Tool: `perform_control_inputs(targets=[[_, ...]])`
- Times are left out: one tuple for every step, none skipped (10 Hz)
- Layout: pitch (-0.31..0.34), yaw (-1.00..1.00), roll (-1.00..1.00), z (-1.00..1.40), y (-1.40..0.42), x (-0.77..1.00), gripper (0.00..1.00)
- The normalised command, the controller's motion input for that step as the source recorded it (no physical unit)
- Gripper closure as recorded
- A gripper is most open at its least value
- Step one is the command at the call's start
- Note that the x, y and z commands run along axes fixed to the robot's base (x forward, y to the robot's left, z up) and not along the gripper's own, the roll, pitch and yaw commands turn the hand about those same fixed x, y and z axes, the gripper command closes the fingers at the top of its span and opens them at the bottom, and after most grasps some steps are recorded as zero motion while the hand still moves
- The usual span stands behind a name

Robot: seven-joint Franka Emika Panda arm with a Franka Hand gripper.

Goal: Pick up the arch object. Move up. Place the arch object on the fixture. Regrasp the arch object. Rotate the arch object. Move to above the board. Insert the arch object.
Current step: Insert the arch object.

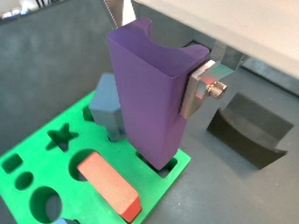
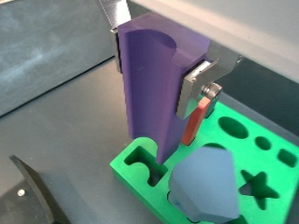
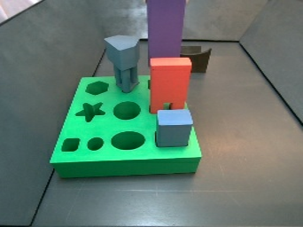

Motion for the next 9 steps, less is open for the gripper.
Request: perform_control_inputs(targets=[[-0.146, 0.27, 0.06, -0.55, 0.06, 0.09, 1.0], [-0.089, 0.21, 0.08, -0.51, 0.03, 0.1, 1.0], [0.007, 0.12, 0.16, -0.42, 0.0, 0.18, 1.0], [0.186, 0.05, 0.29, -0.35, 0.0, 0.31, 1.0], [0.229, 0.0, 0.28, -0.4, 0.0, 0.33, 1.0], [0.243, -0.06, 0.23, -0.36, 0.03, 0.36, 1.0], [0.223, -0.24, 0.09, -0.25, 0.19, 0.09, 1.0], [0.157, -0.15, 0.0, -0.18, 0.22, -0.01, 1.0], [0.11, 0.0, 0.0, -0.15, 0.23, -0.15, 1.0]])
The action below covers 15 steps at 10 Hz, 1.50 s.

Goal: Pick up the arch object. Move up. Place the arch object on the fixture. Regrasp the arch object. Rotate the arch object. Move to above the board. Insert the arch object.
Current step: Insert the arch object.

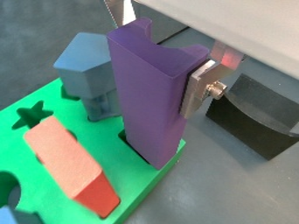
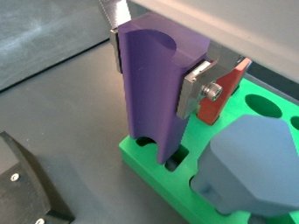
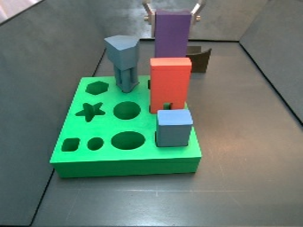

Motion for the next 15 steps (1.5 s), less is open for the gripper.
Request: perform_control_inputs(targets=[[0.044, 0.0, -0.01, -0.11, 0.21, -0.25, 1.0], [0.0, 0.07, -0.22, -0.04, 0.09, -0.13, 1.0], [0.0, 0.2, -0.21, 0.0, 0.0, -0.02, 1.0], [0.0, 0.31, -0.24, 0.0, -0.05, 0.0, 1.0], [0.0, 0.27, -0.22, -0.02, -0.09, 0.05, 1.0], [0.0, 0.21, -0.19, 0.0, -0.03, 0.0, 1.0], [0.0, 0.1, -0.19, -0.01, 0.0, 0.0, 1.0], [-0.016, 0.0, -0.16, -0.04, 0.0, -0.01, 1.0], [0.0, 0.0, -0.1, -0.04, 0.02, -0.05, 1.0], [0.006, 0.0, 0.0, -0.08, 0.0, -0.03, 1.0], [0.027, -0.04, 0.0, -0.12, 0.0, -0.01, 1.0], [0.023, -0.09, 0.0, -0.13, 0.06, -0.03, 1.0], [0.044, -0.12, 0.01, -0.11, 0.11, -0.04, 1.0], [0.044, -0.17, 0.0, -0.14, 0.11, -0.03, 1.0], [0.039, -0.25, 0.0, -0.18, 0.09, -0.07, 1.0]])
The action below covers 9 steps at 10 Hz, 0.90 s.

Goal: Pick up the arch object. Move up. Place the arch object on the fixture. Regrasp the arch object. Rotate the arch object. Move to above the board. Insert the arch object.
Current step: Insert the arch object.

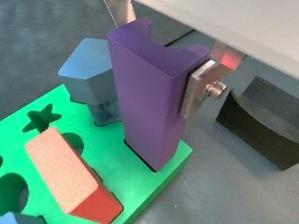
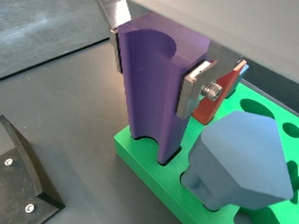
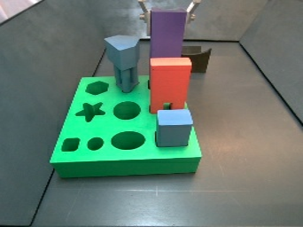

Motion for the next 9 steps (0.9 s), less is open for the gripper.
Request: perform_control_inputs(targets=[[0.016, -0.2, 0.0, -0.25, 0.01, -0.07, 1.0], [0.0, -0.12, 0.0, -0.34, 0.0, 0.0, 1.0], [0.0, -0.09, 0.01, -0.39, 0.0, 0.0, 1.0], [-0.043, 0.0, 0.05, -0.5, -0.03, 0.01, 1.0], [-0.043, 0.03, 0.1, -0.55, -0.22, 0.11, 1.0], [0.0, 0.02, 0.14, -0.54, -0.31, 0.22, 1.0], [0.0, 0.01, 0.14, -0.53, -0.31, 0.21, 1.0], [0.0, 0.03, 0.17, -0.56, -0.33, 0.15, 1.0], [-0.01, 0.02, 0.16, -0.58, -0.29, 0.07, 1.0]])
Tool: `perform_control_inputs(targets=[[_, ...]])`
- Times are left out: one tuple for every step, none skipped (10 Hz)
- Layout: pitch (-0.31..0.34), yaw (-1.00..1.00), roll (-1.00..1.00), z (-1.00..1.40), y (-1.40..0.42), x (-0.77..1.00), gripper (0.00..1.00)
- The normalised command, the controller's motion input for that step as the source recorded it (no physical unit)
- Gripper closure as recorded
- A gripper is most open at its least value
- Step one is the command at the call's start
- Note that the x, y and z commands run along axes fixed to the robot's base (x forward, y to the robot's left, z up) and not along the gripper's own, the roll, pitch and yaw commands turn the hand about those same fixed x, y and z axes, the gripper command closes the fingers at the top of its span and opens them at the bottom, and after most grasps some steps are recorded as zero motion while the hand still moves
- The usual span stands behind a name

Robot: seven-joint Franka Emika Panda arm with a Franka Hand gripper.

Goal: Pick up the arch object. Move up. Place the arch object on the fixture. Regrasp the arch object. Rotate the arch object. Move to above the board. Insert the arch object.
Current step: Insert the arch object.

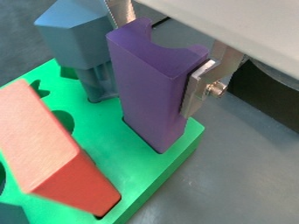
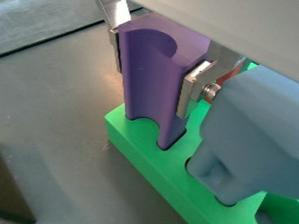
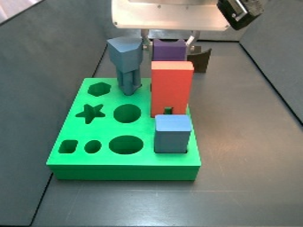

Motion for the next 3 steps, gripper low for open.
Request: perform_control_inputs(targets=[[-0.131, 0.0, -0.08, -0.17, 0.0, -0.02, 1.0], [-0.086, 0.0, -0.03, -0.06, 0.0, -0.01, 1.0], [0.0, 0.0, 0.0, 0.0, 0.0, 0.0, 1.0]])
